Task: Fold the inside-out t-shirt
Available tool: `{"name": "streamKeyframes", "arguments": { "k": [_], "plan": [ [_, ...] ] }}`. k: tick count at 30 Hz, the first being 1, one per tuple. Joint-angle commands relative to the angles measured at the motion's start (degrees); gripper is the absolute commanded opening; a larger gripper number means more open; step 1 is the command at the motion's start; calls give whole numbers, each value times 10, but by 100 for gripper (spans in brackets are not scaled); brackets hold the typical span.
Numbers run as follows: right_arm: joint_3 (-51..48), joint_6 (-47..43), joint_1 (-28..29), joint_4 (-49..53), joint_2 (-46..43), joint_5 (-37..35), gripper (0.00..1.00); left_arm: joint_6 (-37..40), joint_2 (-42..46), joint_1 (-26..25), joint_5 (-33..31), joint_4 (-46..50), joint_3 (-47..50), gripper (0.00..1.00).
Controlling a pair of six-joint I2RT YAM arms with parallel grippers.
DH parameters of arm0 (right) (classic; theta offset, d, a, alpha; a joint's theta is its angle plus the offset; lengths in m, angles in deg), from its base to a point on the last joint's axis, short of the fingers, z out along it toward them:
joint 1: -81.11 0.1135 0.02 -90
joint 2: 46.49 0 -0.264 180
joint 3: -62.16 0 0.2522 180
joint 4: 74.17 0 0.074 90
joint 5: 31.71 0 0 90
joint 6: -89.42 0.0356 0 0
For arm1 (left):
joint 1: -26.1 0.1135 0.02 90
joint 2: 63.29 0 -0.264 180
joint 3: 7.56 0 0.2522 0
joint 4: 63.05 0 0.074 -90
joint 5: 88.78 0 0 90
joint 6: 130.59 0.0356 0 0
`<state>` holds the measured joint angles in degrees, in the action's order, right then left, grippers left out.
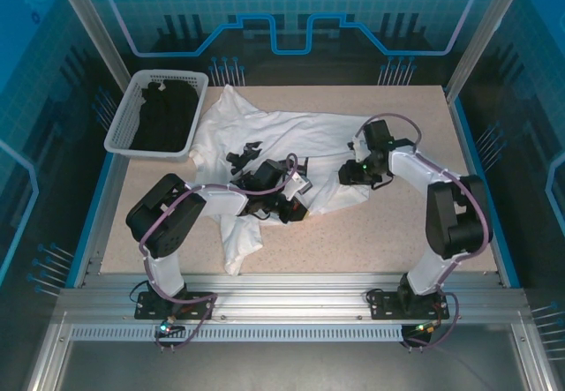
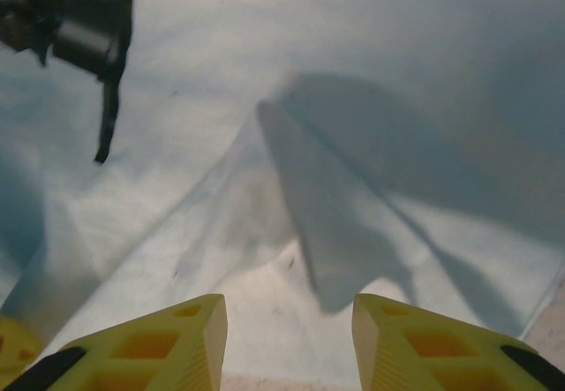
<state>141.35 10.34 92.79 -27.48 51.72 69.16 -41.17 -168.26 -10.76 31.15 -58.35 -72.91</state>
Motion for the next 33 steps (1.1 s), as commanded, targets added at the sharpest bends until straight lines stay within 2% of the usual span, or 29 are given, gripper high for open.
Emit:
{"name": "streamKeyframes", "arguments": {
  "k": [1,12,18,33],
  "plan": [
    [33,-29,2,12,26,-18,43,-5,-3,-2,22,10,-10,0],
    [70,-54,-3,25,94,50,37,-4,-6,-2,21,12,-13,0],
    [68,-57,-6,22,101,62,26,-4,-6,-2,20,12,-12,0],
    [76,-63,-10,16,107,67,26,-4,-7,-2,21,12,-13,0]
  ]
}}
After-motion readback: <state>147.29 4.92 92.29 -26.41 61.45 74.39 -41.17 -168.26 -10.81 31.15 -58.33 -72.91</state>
